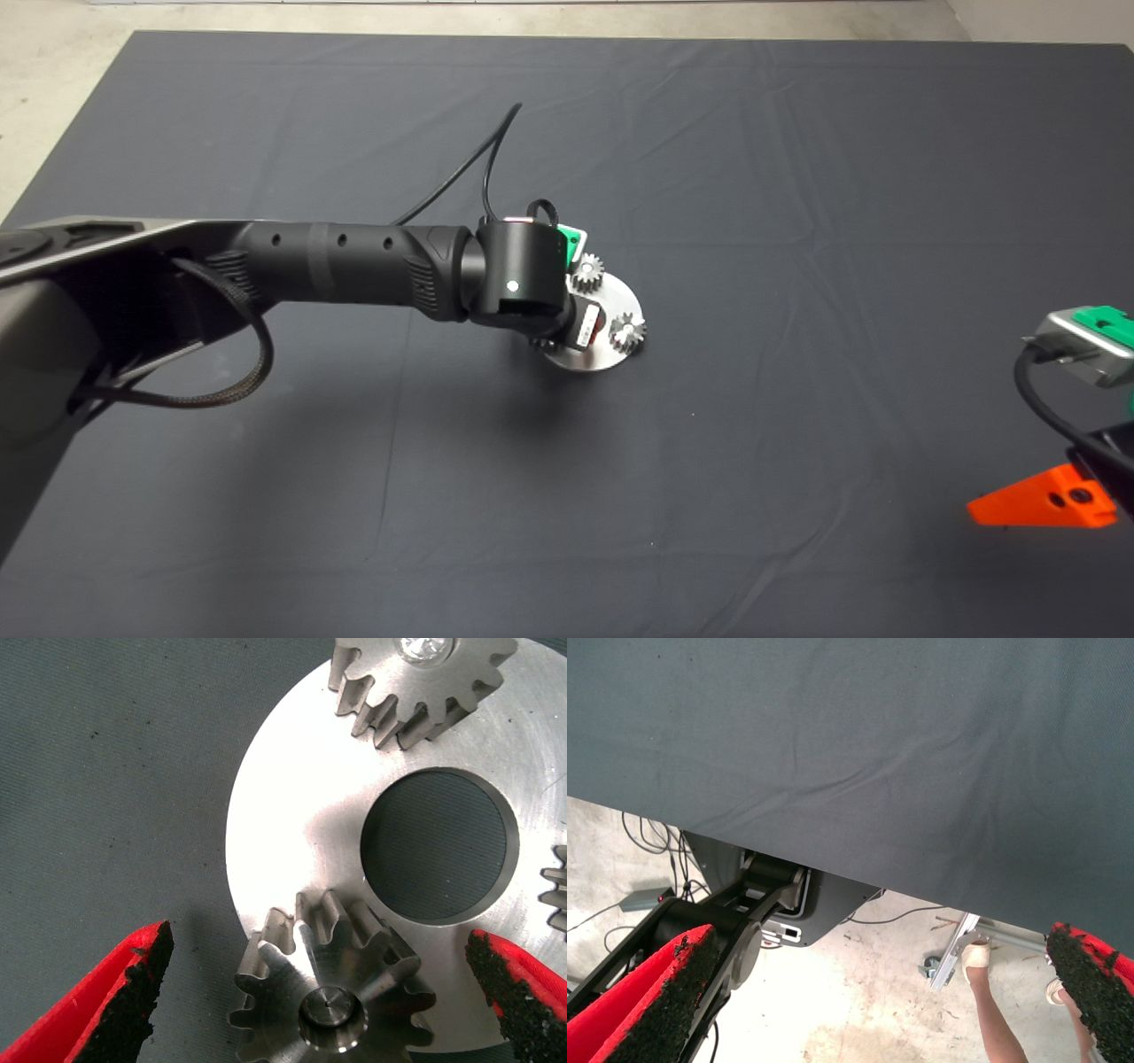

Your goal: Remove an incorrectly installed larger gear and replace it with the correct smaller gear

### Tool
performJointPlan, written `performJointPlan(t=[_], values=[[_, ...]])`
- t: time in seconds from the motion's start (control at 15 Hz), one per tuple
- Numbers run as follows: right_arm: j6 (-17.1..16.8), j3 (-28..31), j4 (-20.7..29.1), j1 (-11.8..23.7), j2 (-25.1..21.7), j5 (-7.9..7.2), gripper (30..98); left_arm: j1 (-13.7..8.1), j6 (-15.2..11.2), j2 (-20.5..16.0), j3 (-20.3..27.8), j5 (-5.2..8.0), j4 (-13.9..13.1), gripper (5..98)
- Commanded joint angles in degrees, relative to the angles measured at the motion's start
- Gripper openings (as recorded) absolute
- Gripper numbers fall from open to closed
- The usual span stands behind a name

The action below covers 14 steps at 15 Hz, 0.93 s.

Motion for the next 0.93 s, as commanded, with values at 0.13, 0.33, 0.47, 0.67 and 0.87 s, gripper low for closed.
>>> performJointPlan(t=[0.13,0.33,0.47,0.67,0.87], values=[[-0.1,0.2,2.0,0.8,0.2,0.1,97.7,-1.2,-0.7,-0.5,2.3,3.48,0.2,84.5],[-0.1,0.2,2.1,0.8,0.2,0.1,97.7,-1.2,-0.7,-0.6,2.7,3.48,0.1,84.5],[-0.1,0.2,2.0,0.8,0.2,0.1,97.7,-1.1,-0.8,-0.6,2.7,3.48,0.1,84.5],[-0.1,0.2,2.1,0.8,0.1,0.1,97.7,-1.0,-0.8,-0.6,2.7,3.57,0.2,84.5],[-0.1,0.2,2.1,0.8,0.1,0.1,97.7,-0.9,-0.8,-0.8,2.7,3.57,0.2,84.5]])
